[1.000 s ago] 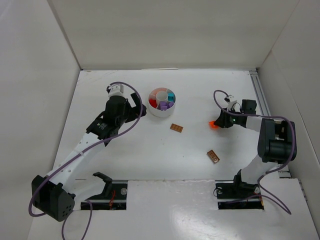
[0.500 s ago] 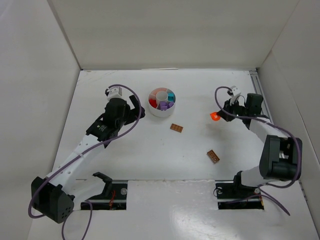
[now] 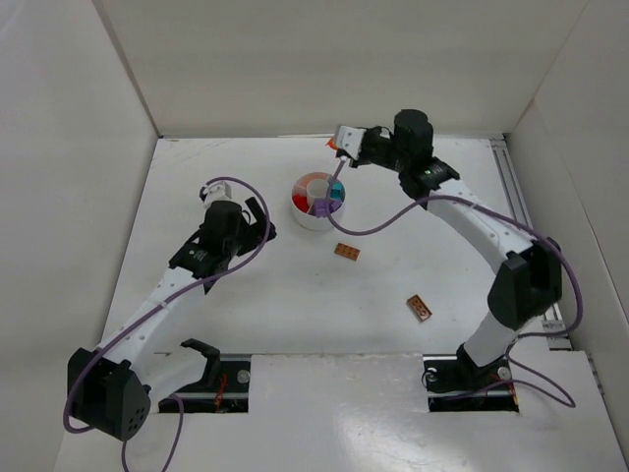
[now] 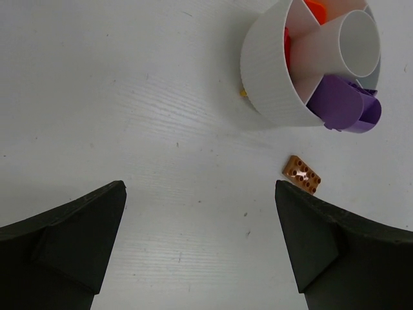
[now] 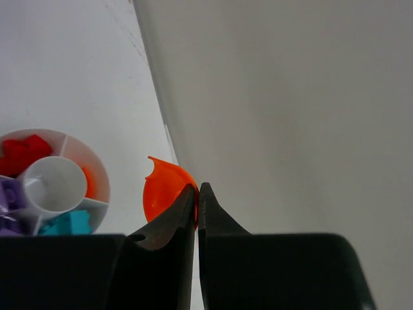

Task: Sort the legos into containers by color

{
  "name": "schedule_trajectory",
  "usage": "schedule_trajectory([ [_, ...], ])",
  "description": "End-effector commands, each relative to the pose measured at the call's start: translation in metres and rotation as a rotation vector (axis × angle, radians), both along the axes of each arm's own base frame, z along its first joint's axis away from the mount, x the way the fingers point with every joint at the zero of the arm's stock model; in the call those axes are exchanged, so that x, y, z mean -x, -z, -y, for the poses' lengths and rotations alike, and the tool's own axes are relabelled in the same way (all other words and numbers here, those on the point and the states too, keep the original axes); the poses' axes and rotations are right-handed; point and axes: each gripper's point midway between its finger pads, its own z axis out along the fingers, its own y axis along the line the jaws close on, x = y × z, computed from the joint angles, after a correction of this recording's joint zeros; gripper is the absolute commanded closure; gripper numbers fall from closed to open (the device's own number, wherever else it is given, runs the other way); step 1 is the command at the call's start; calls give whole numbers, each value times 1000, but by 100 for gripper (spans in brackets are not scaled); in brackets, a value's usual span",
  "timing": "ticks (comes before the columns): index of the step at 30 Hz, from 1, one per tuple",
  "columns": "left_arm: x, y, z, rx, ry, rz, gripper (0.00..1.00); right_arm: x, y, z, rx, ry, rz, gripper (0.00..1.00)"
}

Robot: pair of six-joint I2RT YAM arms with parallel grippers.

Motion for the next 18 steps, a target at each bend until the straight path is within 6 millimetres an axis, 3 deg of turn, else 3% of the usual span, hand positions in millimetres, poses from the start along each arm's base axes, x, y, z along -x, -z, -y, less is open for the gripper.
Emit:
schedule_trajectory([
  [1, -5, -4, 0, 36, -1, 23, 0, -28, 1, -26, 117, -55, 162, 100],
  [7, -11, 1, -8, 43, -16, 15, 0, -54, 29, -61, 228, -63, 183, 100],
  [12, -20, 23, -6, 44, 8, -49, 0, -65, 68, -90, 290, -121, 130, 100],
  [14, -24, 28, -9, 46, 10, -58, 0, -69, 93, -92, 340, -139, 99, 100],
  [18, -25, 34, -7, 40, 23, -75, 0, -69, 121, -98, 398, -145, 69, 100],
])
